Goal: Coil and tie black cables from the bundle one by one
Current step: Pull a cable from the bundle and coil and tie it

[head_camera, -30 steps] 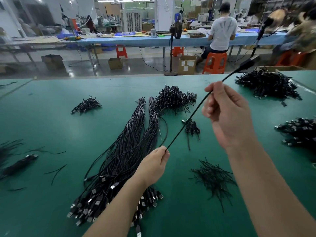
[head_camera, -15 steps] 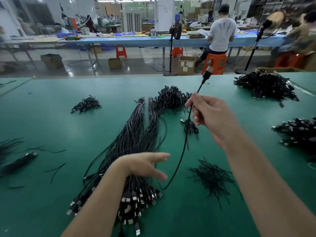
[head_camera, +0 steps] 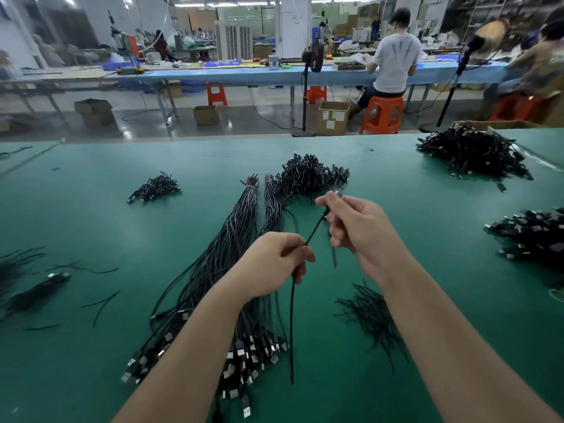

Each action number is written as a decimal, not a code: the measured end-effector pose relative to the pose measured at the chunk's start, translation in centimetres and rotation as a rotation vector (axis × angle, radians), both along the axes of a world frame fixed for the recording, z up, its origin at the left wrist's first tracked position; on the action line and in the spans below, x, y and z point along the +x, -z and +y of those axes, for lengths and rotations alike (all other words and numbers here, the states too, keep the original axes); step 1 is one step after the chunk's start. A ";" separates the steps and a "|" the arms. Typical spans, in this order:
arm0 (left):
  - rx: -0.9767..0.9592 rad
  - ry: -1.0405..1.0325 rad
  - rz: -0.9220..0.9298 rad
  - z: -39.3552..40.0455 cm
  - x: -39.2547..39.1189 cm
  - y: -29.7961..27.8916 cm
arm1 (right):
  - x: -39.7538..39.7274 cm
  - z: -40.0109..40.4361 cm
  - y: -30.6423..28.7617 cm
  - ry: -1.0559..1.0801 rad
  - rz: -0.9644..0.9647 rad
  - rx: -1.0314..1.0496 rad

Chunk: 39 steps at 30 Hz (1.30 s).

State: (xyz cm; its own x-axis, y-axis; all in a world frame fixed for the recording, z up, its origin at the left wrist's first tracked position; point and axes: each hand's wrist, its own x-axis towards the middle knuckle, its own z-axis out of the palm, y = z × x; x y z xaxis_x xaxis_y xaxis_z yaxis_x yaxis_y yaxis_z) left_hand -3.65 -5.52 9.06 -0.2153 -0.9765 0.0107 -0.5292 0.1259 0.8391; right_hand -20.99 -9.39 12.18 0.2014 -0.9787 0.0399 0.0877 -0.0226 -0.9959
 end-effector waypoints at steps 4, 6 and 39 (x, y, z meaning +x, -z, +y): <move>0.041 0.025 -0.021 0.2 0.0 0.2 | -0.3 0.1 0.0 -0.013 0.052 -0.072; 0.050 0.032 0.051 0.2 -0.3 0.1 | -0.1 0.2 0.1 -0.028 0.095 -0.093; 0.175 0.253 1.380 -0.1 2.0 0.6 | -0.6 1.6 6.5 -0.656 -0.038 0.458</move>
